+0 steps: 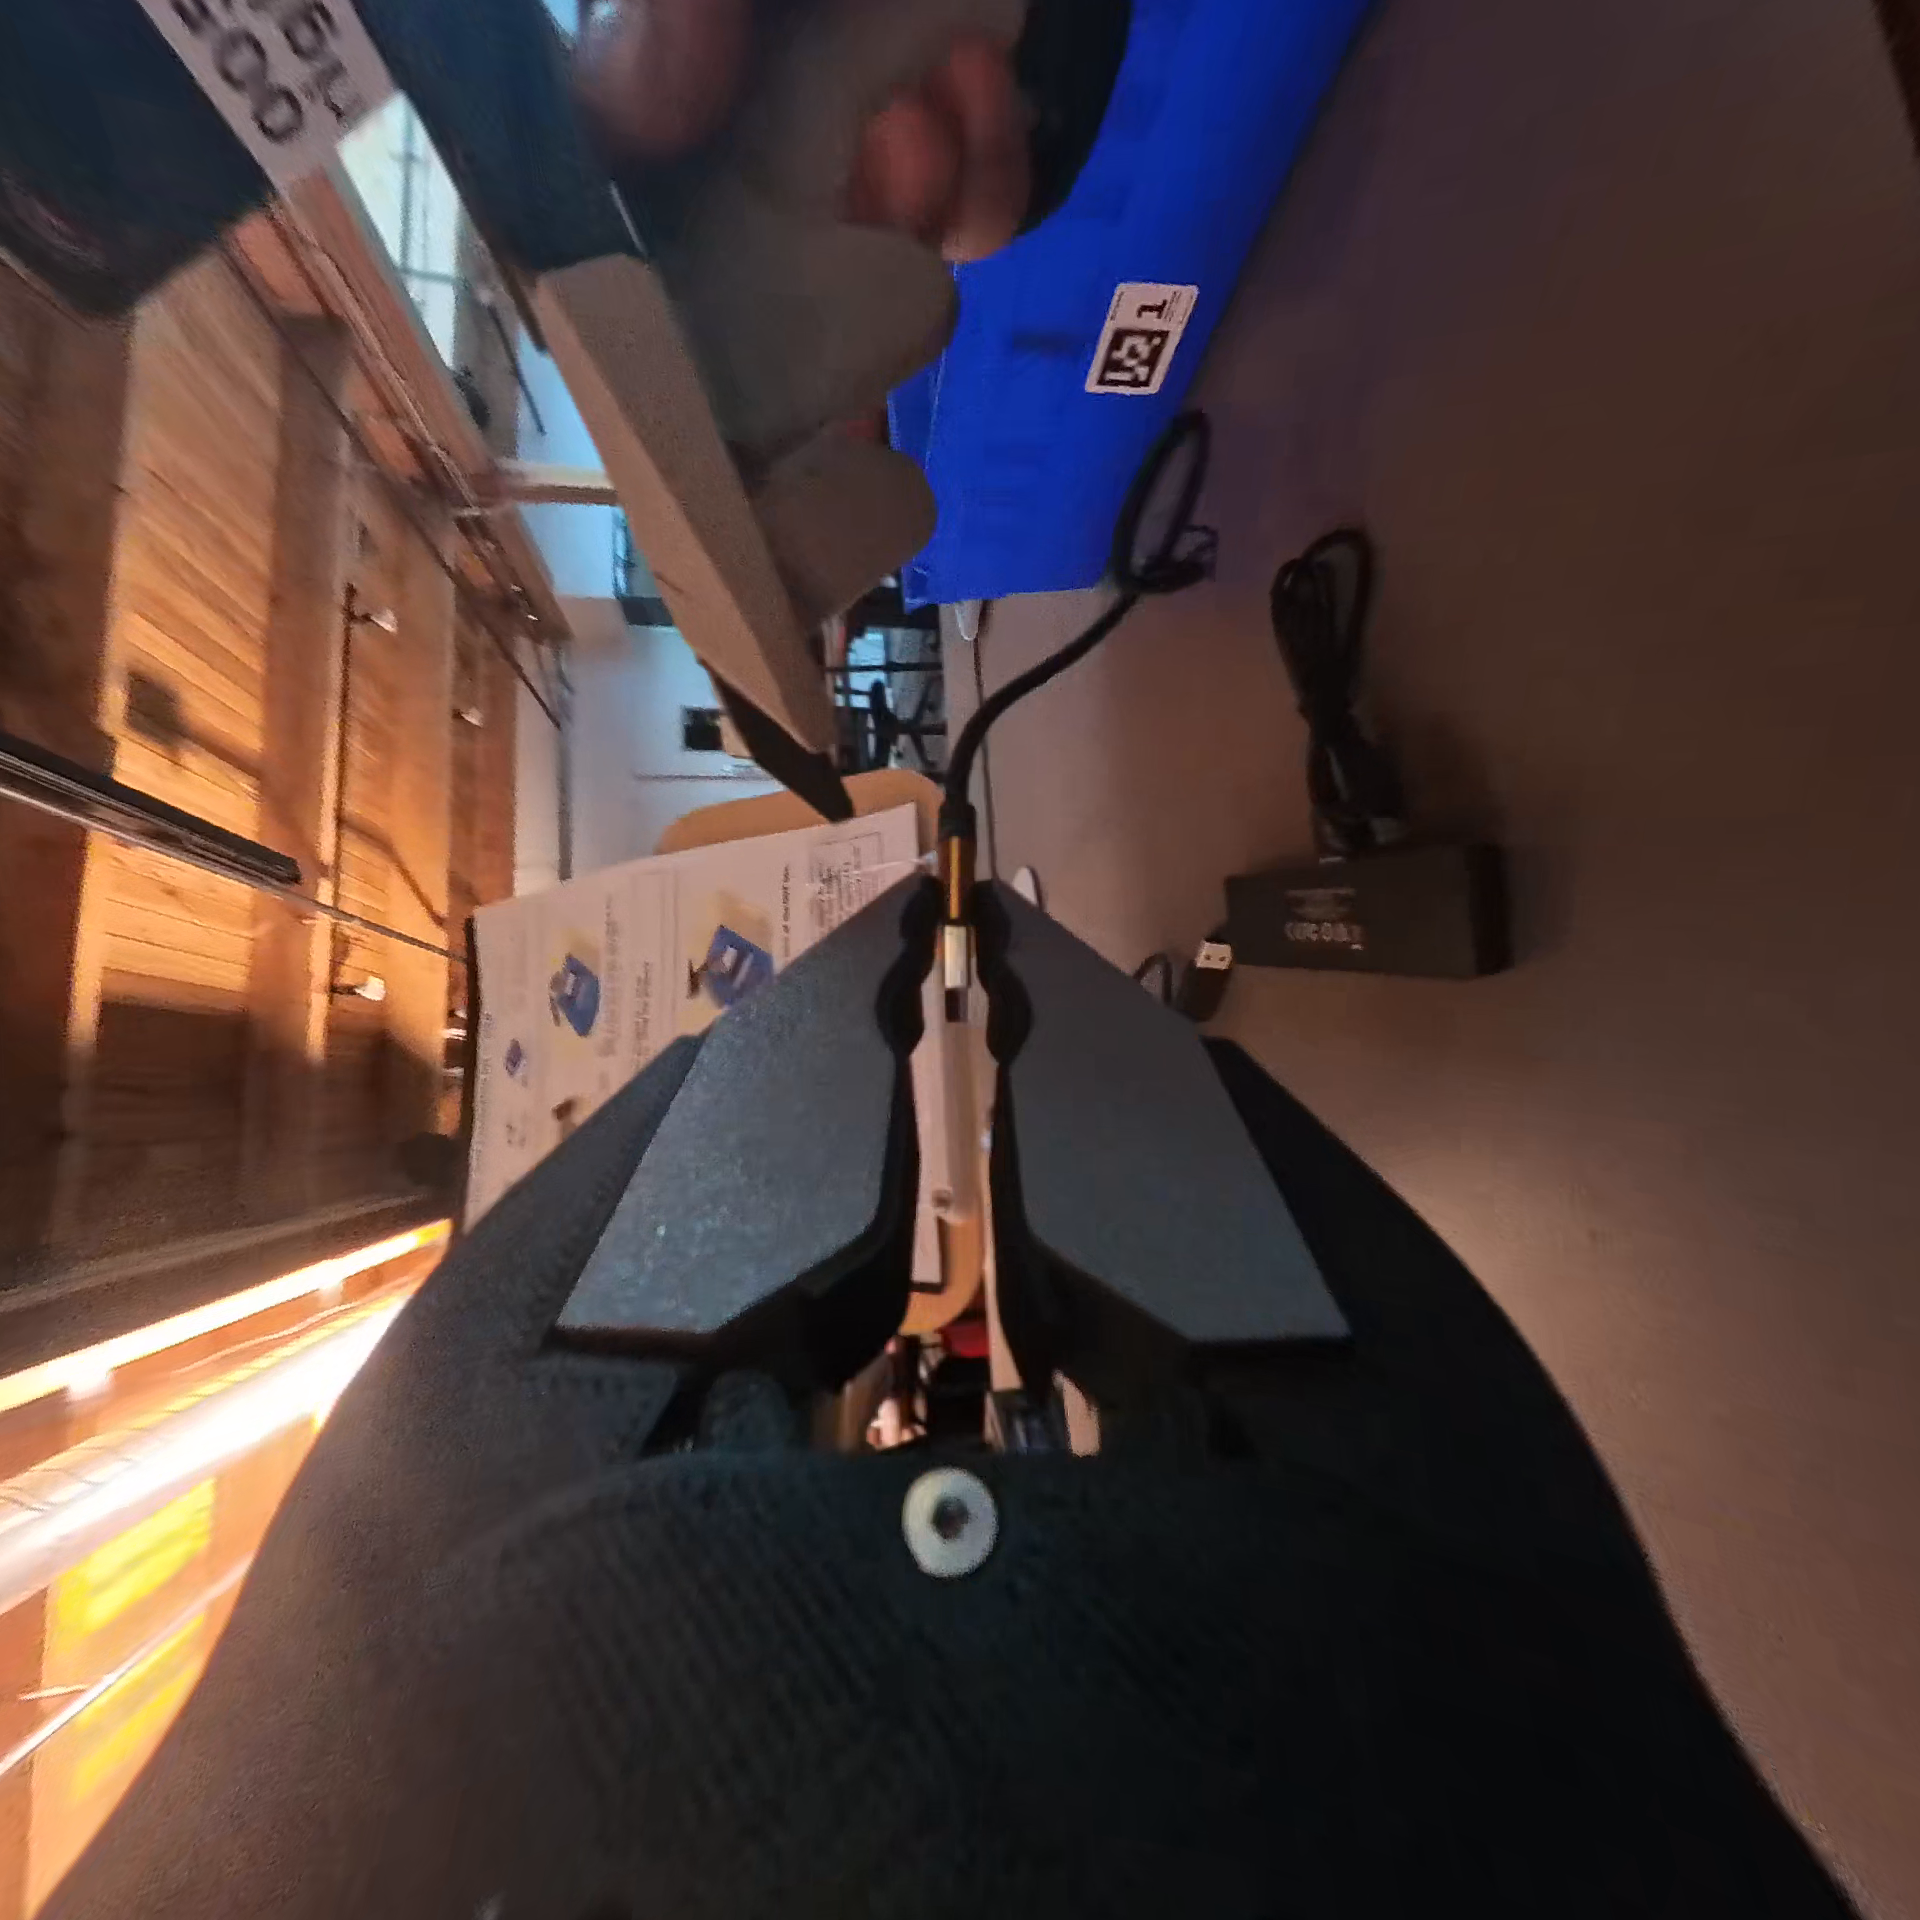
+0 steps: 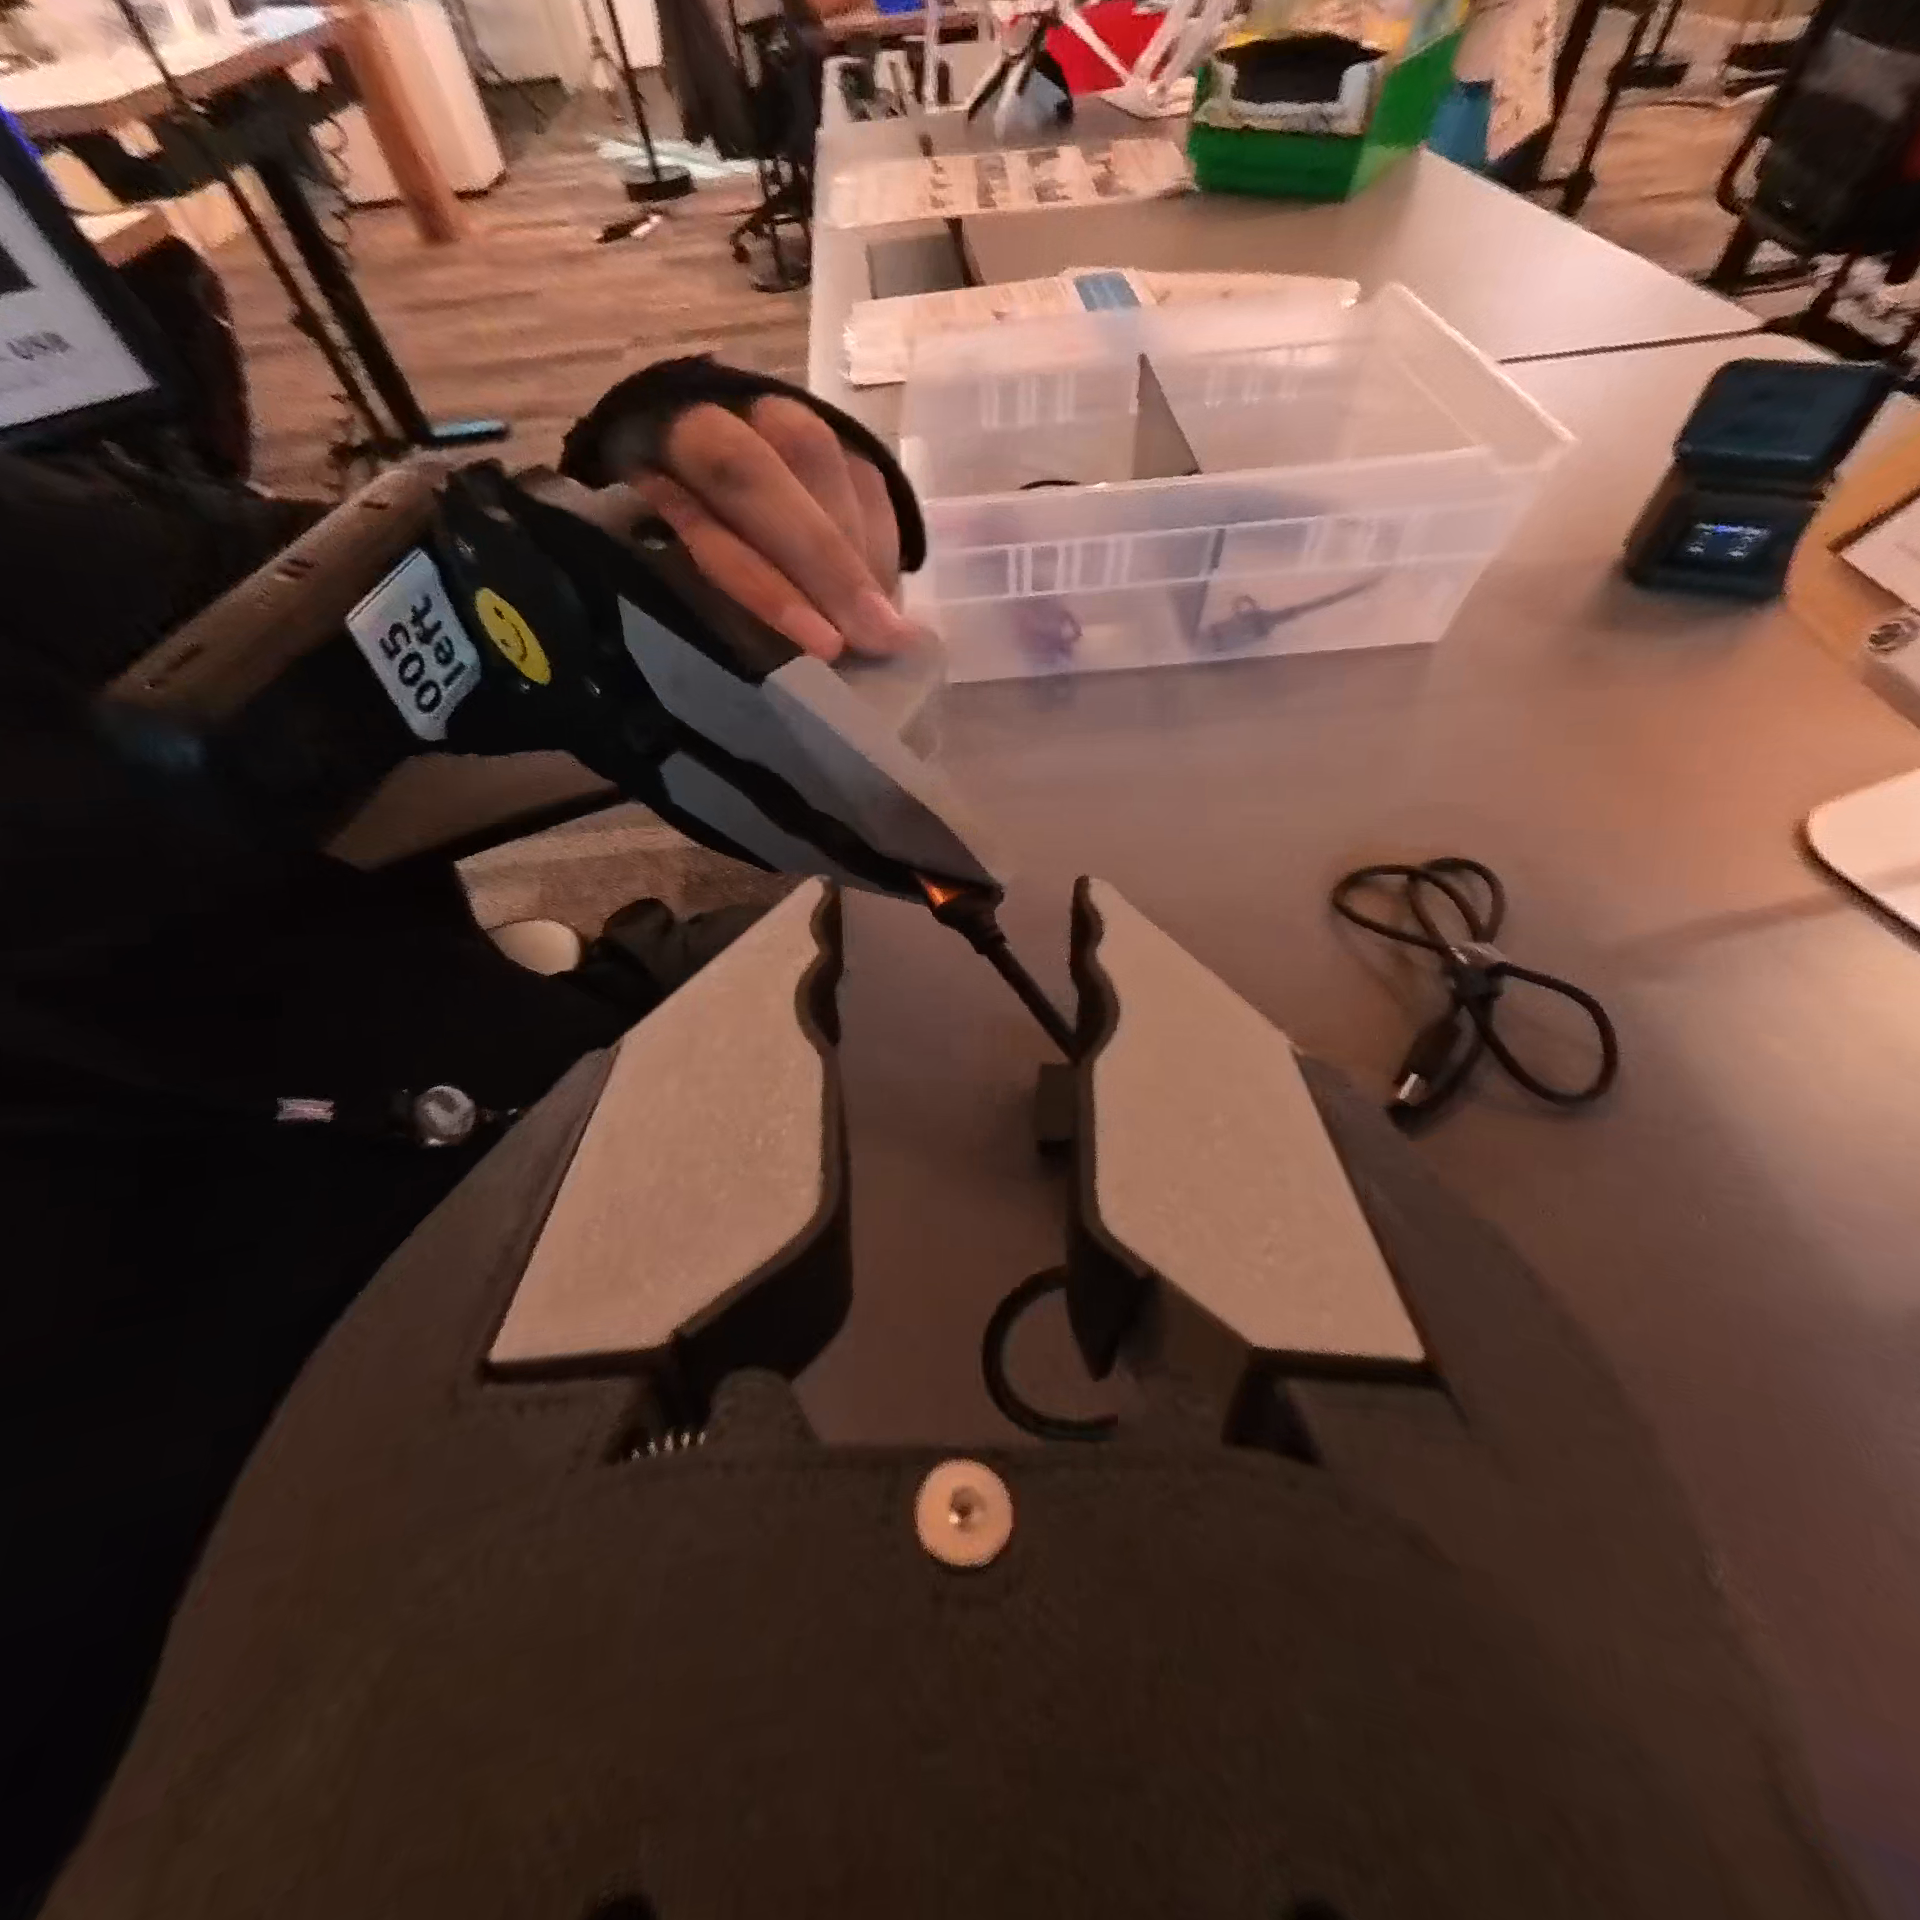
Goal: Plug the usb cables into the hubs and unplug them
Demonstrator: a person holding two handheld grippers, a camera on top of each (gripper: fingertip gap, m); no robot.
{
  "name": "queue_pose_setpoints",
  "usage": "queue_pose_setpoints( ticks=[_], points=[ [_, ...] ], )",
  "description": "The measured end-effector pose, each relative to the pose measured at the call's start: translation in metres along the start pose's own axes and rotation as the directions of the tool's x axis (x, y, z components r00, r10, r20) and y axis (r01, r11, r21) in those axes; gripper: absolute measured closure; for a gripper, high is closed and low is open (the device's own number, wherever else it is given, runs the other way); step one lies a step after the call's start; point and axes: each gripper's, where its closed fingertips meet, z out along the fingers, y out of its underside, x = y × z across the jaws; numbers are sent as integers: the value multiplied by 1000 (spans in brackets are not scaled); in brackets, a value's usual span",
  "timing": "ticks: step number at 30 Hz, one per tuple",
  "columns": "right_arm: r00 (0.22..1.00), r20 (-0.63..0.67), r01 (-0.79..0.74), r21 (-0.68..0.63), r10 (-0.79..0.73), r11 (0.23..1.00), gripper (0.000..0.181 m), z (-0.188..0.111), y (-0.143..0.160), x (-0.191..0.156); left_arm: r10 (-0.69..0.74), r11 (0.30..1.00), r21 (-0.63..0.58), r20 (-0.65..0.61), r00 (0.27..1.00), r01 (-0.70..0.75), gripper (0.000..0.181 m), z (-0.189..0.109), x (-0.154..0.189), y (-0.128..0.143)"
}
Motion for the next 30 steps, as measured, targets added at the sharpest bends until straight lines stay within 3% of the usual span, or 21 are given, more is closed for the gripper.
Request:
queue_pose_setpoints(
  ticks=[4, 7, 8, 10, 13, 16, 18, 20, 21, 23, 24, 27, 28, 30],
  points=[
    [998, 58, 3, -77, 2, 997, 149, 15, 17, -6, 40, 998, 41, 71, 997, -43, 176, -6, -10, -10],
    [997, 78, -8, -52, 12, 999, 168, 21, 16, -5, 20, 999, 46, 89, 996, -24, 176, -7, -10, -8],
    [993, 115, -13, -43, 18, 999, 177, 19, 16, -9, -10, 999, 52, 91, 996, 5, 177, -7, -9, -7],
    [987, 151, -45, -50, 52, 998, 179, 16, 19, -10, -114, 991, 71, 53, 992, 111, 177, -6, -6, -7],
    [996, 17, -82, -137, 86, 987, 179, 8, 35, 15, -307, 951, 28, -70, 949, 309, 170, -4, 7, 1],
    [989, -139, -74, -166, 51, 983, 179, -13, 39, 36, -540, 840, -62, -200, 818, 539, 171, -3, 26, 8],
    [974, -222, -79, -173, 39, 982, 179, -27, 39, 46, -719, 691, -188, -279, 637, 698, 143, 3, 48, 10],
    [963, -266, -97, -163, 50, 982, 179, -37, 39, 53, -824, 560, -342, -328, 462, 755, 115, 12, 78, 9],
    [959, -278, -110, -164, 61, 980, 178, -39, 41, 56, -850, 522, -415, -323, 416, 745, 106, 18, 93, 12],
    [946, -311, -156, -175, 96, 972, 178, -40, 48, 65, -876, 483, -512, -274, 397, 711, 92, 30, 112, 25],
    [937, -330, -185, -192, 114, 964, 178, -40, 53, 69, -893, 448, -526, -235, 383, 723, 100, 36, 113, 29],
    [906, -412, -225, -278, 96, 934, 178, -37, 71, 81, -928, 369, -553, -180, 326, 747, 89, 49, 113, 33],
    [896, -440, -225, -327, 63, 918, 178, -35, 80, 85, -935, 354, -555, -179, 307, 753, 93, 53, 114, 33],
    [868, -496, -229, -433, -19, 872, 178, -32, 98, 93, -936, 351, -548, -204, 286, 760, 133, 56, 116, 31]
  ],
)
